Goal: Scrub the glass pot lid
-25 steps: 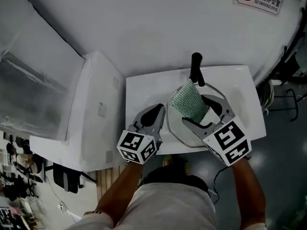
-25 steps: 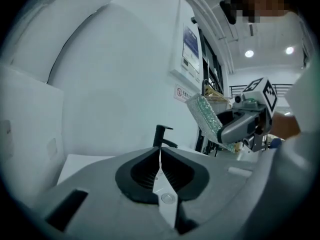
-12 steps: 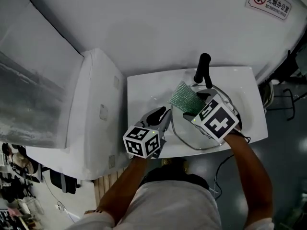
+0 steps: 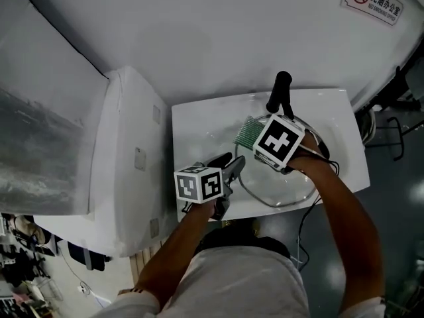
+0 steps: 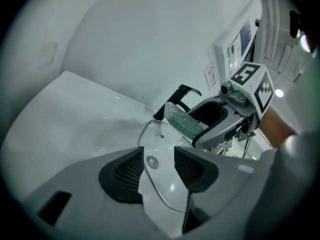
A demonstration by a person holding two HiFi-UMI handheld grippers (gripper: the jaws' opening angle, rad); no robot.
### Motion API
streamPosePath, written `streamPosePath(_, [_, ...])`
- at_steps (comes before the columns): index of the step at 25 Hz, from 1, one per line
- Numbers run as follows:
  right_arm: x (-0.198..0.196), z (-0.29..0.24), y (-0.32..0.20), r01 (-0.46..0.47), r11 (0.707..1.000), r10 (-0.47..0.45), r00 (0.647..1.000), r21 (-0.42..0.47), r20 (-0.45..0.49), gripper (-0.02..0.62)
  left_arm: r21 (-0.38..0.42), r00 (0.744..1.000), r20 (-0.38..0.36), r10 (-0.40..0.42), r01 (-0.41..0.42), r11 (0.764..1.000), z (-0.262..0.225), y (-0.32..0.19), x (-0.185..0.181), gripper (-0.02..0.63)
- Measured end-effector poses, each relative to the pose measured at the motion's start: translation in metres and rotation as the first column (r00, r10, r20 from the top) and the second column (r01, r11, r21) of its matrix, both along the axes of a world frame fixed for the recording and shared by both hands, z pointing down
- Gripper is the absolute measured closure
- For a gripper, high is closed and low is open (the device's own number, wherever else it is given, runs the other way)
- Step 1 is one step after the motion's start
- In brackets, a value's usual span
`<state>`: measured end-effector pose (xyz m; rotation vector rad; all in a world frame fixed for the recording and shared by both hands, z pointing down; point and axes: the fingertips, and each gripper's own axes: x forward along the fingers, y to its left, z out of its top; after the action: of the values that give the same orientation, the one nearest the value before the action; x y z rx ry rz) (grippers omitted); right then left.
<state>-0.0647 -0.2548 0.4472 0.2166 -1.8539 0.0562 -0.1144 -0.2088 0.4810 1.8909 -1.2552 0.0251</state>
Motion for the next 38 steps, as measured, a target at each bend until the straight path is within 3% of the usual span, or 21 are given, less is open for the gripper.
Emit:
streamPosePath(5, [0.0, 0.018, -0.006, -0.039, 0.997, 0.034, 0.996, -0.065, -0.078, 0.256, -0.072, 0.999, -0.026, 0.023, -0.025, 0.997, 0.015, -0.001, 0.003, 0.419])
streamPosePath(11, [0.004, 0.039, -0.005, -0.093, 0.982, 0.068, 0.985, -0.162, -0.157, 0.256, -0.106, 0.996, -0.07, 0.058, -0.065, 0.992, 0.024, -0.004, 0.008, 0.42])
streamPosePath(15, [0.008, 0.044, -0.01, -0.13, 0.976, 0.097, 0.977, -0.172, -0.191, 0.256, -0.121, 0.993, -0.088, 0.075, -0.085, 0.989, 0.029, -0.006, 0.009, 0.422])
streamPosePath(27, [0.023, 0.032, -0.014, -0.252, 0.95, 0.213, 0.955, -0.186, -0.206, 0.256, -0.135, 0.99, -0.12, 0.075, -0.091, 0.987, 0.034, -0.007, 0.008, 0.465])
streamPosePath(32, [0.046, 0.024, -0.018, -0.311, 0.942, 0.279, 0.935, -0.129, -0.217, 0.256, -0.134, 0.989, -0.134, 0.062, -0.08, 0.988, 0.034, -0.005, 0.006, 0.48])
streamPosePath(38, [0.065, 0.024, -0.025, -0.438, 0.881, 0.42, 0.898, -0.176, -0.133, 0.256, -0.13, 0.988, -0.138, 0.065, -0.083, 0.988, 0.034, -0.005, 0.003, 0.483])
